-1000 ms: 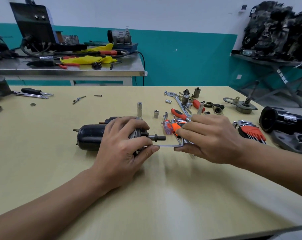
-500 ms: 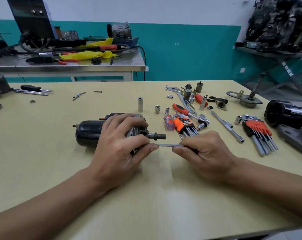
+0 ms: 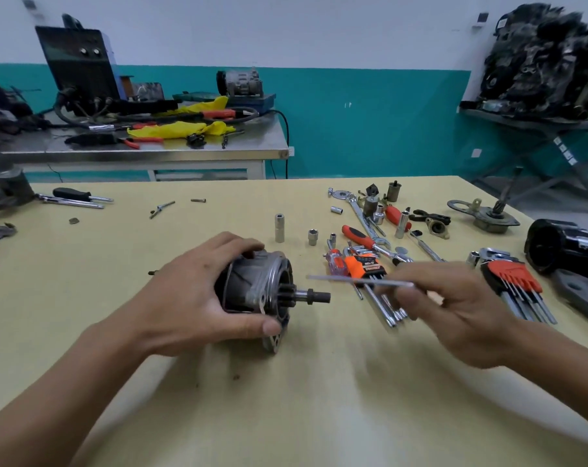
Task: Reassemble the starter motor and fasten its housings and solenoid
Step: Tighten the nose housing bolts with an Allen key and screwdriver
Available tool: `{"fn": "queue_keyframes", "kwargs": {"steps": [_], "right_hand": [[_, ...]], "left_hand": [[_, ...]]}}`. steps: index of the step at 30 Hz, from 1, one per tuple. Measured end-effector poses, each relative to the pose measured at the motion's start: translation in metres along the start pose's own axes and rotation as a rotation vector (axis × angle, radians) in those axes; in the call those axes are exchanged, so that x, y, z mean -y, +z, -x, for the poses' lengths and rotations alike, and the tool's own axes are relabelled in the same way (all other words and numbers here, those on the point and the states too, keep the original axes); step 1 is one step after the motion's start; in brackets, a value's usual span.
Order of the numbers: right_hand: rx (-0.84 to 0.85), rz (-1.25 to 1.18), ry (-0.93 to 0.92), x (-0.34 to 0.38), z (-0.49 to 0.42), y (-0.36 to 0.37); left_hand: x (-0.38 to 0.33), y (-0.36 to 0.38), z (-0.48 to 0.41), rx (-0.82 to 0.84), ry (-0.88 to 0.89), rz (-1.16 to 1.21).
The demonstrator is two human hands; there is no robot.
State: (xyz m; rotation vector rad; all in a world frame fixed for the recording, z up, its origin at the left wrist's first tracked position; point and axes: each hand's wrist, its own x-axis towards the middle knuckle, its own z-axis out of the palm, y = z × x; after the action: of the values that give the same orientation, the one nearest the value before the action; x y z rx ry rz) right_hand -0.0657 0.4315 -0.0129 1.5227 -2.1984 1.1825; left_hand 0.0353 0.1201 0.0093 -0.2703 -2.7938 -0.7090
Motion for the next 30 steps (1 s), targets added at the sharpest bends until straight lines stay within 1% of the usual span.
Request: {"fn": "queue_keyframes", "kwargs": {"steps": [2,3,5,9,14,19,23,30], "right_hand": [[-0.091,-0.167,0.089,-0.001,-0.005,-0.006],[-0.11,-0.234,0.118,-0.002,-0.01,-0.006],[-0.103,-0.289,0.174,0.0,-0.022,-0.002],[-0.064,-0.329,0.265,0.004,-0.045,0.018],[-0.077,-0.36,0.263,0.002,-0.047,0.033],[-0.101,-0.402,0.327,-0.002,-0.039,0.03],[-0.06,-0.436,0.364,-0.005,-0.035,0.035],[-0.07,-0.444,0.397,-0.007,-0.035,0.038]], "left_hand": [[-0.003,0.001,-0.001,0.011,0.0,-0.065],[-0.006,0.002,-0.001,0.016,-0.005,-0.097],[-0.009,0.003,-0.002,0.02,-0.015,-0.114],[-0.013,0.003,0.002,0.002,-0.023,-0.099],[-0.018,0.008,0.008,-0.051,-0.045,-0.113],[-0.021,0.014,0.012,-0.099,-0.084,-0.122],[-0.022,0.015,0.012,-0.093,-0.106,-0.128],[-0.02,0.015,0.013,-0.062,-0.112,-0.134]]}}
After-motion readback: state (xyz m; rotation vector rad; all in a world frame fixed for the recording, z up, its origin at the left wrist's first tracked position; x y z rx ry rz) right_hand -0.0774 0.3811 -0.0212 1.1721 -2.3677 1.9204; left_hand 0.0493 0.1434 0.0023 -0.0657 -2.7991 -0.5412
